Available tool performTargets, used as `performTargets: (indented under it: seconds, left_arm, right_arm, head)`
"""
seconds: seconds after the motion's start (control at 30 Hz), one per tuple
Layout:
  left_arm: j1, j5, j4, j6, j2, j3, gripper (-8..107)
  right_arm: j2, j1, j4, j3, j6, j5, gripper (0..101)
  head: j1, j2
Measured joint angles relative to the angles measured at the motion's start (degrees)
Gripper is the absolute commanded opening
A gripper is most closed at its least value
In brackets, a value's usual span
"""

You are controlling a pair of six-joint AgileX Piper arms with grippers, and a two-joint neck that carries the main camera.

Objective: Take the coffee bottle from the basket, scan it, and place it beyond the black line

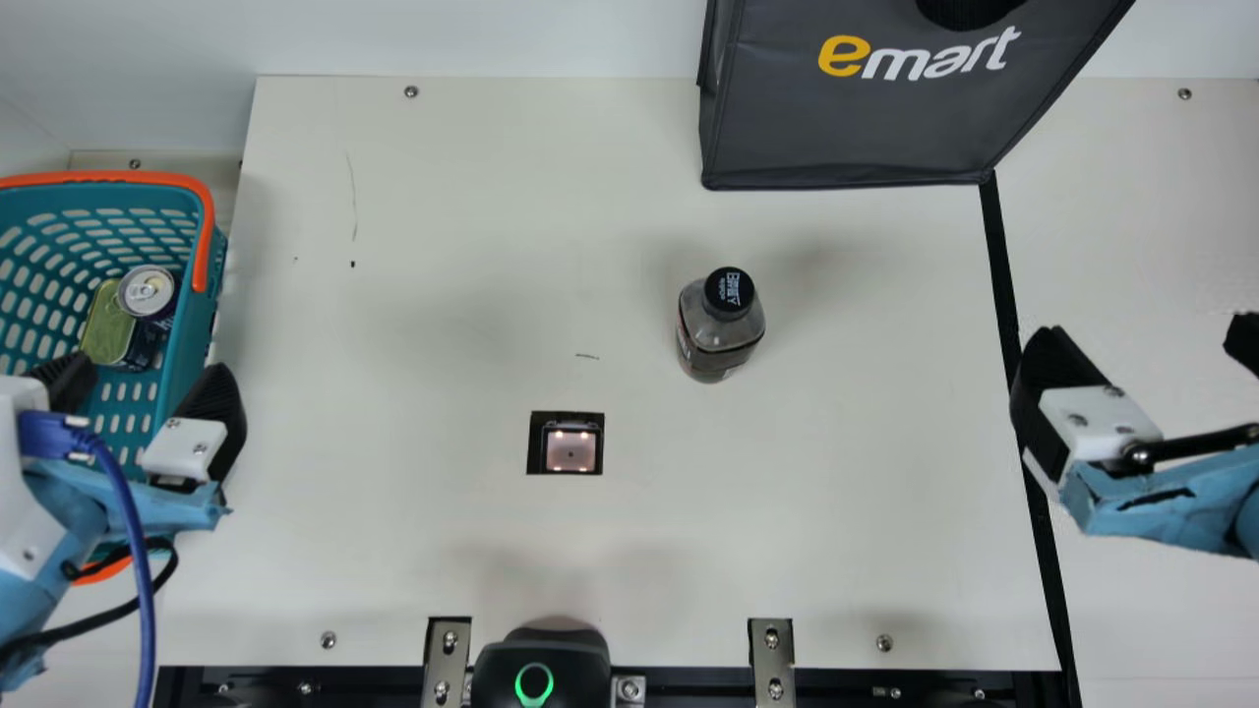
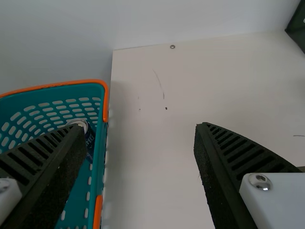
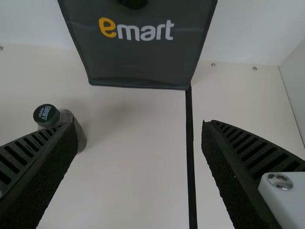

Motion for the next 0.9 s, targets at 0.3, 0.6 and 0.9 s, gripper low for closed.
performTargets:
  seconds: [0.3,0.6,0.9]
  left_arm:
    - [0.00,0.00,0.00,0.00,0.00,0.00,90]
    - [0.00,0.00,0.00,0.00,0.00,0.00,90]
    - [0.00,0.00,0.00,0.00,0.00,0.00,90]
  right_arm:
    - [4.15,3.31,1.14,-3.76,-1.44,-1.06,91]
    - [6.86,7.25,2.62,-2.85,-1.99,-3.10,91]
    - [9.29,11.49,3.65,-1.31,-2.25,-5.47,91]
  head:
    - [0.00,0.00]
    - [0.00,0.00]
    - [0.00,0.00]
